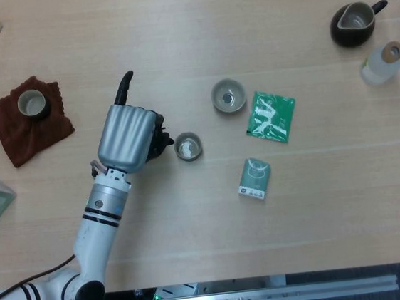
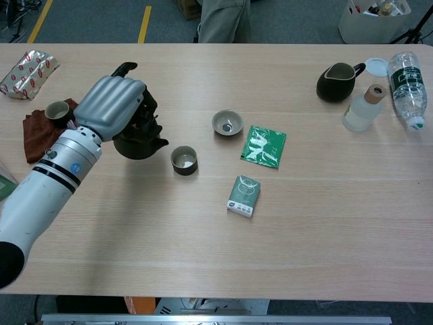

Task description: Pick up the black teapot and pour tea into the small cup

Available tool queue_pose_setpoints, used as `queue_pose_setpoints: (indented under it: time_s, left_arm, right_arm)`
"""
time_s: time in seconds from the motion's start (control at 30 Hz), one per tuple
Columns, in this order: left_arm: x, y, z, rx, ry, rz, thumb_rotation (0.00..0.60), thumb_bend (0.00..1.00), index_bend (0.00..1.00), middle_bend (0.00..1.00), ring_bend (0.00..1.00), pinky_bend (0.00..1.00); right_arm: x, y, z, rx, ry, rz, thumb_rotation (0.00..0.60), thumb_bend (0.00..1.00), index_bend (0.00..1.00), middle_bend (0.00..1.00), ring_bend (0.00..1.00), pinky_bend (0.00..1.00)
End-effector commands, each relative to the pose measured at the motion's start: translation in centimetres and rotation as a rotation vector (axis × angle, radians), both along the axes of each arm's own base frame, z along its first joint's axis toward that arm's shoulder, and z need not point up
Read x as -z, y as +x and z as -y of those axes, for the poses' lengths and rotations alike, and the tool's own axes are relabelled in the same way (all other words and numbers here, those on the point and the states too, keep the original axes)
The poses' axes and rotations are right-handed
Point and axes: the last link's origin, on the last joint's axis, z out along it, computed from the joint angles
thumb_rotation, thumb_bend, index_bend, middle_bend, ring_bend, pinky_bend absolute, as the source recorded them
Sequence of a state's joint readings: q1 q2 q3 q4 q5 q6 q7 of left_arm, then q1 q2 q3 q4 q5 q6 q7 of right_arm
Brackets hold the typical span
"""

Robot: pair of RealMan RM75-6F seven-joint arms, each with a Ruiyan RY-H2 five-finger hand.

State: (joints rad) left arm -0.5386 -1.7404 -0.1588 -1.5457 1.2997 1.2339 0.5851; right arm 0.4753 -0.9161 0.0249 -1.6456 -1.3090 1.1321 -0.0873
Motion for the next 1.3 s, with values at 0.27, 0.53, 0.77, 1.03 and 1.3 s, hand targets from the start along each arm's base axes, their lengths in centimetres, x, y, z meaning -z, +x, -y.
queue_pose_setpoints:
  time_s: [0.27,0.53,0.77,1.03,1.3]
  left_arm:
    - [1.1,0.4,-0.1,0.025,0.016,-0.039,0.588,0.30,0.87,0.97,0.77,0.06]
    - [1.8,1.0,0.1,0.053,0.018,-0.056,0.586,0.30,0.87,0.97,0.77,0.06]
    - [2.1,1.6,0.2,0.095,0.033,-0.080,0.587,0.30,0.87,0.97,0.77,0.06]
    - [2.5,2.0,0.4,0.116,0.037,-0.093,0.599,0.30,0.87,0.97,0.77,0.06]
    - [2.8,2.1,0.5,0.162,0.071,-0.138,0.599,0.30,0.87,0.97,0.77,0.06]
  right_arm:
    - [-0.5,-0.8,-0.3,0.025,-0.013,0.007,0.600,0.18,0.15,0.21,0.12,0.16]
    - [-0.9,-1.3,-0.5,0.049,-0.020,0.020,0.600,0.18,0.15,0.21,0.12,0.16]
    - [-0.9,-1.7,-0.8,0.059,-0.013,0.034,0.600,0.18,0.15,0.21,0.11,0.16]
    - [-1.2,-2.2,-1.0,0.073,-0.017,0.040,0.600,0.18,0.15,0.21,0.12,0.16]
    - [-1.3,-2.5,-1.2,0.083,-0.019,0.048,0.600,0.19,0.15,0.21,0.12,0.16]
